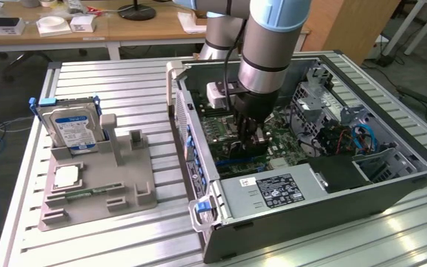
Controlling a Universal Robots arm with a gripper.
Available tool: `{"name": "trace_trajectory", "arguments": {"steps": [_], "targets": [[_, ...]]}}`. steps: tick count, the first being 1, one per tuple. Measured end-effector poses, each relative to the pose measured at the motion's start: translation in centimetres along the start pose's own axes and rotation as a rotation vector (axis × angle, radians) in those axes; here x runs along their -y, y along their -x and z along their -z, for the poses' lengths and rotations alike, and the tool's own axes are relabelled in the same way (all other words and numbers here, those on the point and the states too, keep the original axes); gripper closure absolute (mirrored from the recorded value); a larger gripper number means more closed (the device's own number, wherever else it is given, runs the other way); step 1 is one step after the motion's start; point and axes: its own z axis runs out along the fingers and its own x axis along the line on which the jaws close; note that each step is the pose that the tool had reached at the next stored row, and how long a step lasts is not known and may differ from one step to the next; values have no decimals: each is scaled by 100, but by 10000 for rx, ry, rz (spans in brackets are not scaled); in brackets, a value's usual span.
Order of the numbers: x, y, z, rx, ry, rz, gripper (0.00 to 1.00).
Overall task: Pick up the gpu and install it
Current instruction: 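Insert the gpu into the slot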
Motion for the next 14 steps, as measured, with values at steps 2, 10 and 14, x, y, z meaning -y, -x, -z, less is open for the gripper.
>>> {"name": "trace_trajectory", "arguments": {"steps": [2,10,14], "targets": [[-2,0,-8,-2,1,0,74],[-4,0,-14,-2,1,0,74],[-4,0,-13,-3,2,-1,74]]}}
